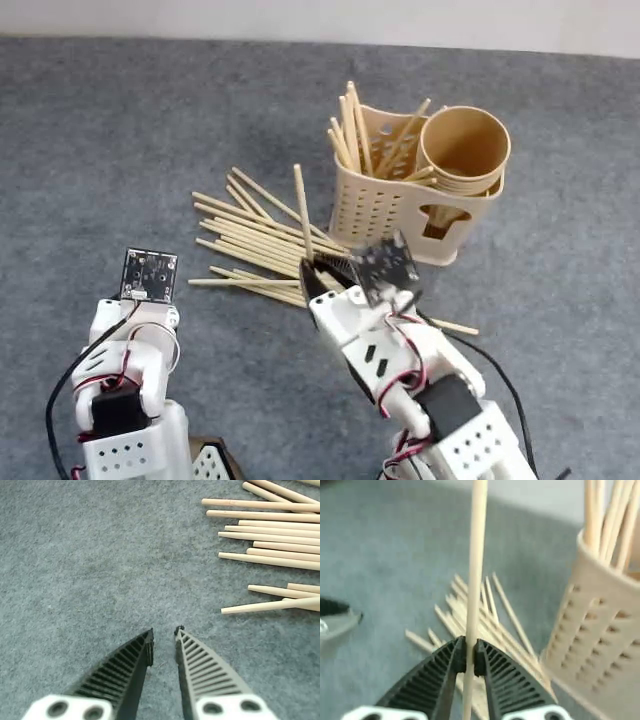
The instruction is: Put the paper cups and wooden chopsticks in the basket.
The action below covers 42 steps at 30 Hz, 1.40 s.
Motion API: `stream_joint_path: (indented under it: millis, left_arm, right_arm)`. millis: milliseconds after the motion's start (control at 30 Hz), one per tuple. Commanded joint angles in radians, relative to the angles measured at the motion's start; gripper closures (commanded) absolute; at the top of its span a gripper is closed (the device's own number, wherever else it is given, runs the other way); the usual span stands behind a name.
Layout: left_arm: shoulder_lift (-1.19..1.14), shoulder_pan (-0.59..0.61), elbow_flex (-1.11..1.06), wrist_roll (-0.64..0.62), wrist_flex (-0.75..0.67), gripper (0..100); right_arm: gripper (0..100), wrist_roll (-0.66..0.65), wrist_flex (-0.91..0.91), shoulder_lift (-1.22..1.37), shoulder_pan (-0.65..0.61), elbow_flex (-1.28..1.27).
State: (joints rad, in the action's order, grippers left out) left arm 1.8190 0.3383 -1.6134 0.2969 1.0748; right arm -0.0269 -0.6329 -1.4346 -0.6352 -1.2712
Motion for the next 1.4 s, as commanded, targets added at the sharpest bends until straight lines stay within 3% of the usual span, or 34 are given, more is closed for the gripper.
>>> stream_joint_path:
  millis: [0,567,900,1133,1267,1367]
  left_arm:
    - [0.010,0.012,0.007,0.009,-0.020,91]
    - [0.010,0.012,0.007,0.009,-0.020,91]
    - [0.010,0.012,0.007,0.009,-0.020,91]
    - [0.010,0.012,0.007,0.009,-0.020,91]
    - [0.010,0.012,0.007,0.009,-0.020,91]
    - [0.010,0.012,0.007,0.009,-0.020,91]
  right_arm:
    - [99.2,0.009,0.139,-0.099,0.013,-0.021]
    - [99.2,0.005,0.659,-0.117,0.263,0.010]
    - [99.2,0.005,0.736,0.257,0.380,0.289]
    - [99.2,0.002,0.762,0.544,0.387,0.443]
    - [99.2,-0.137,0.762,0.633,0.381,0.460]
    - [99.2,-0.158,0.762,0.677,0.383,0.460]
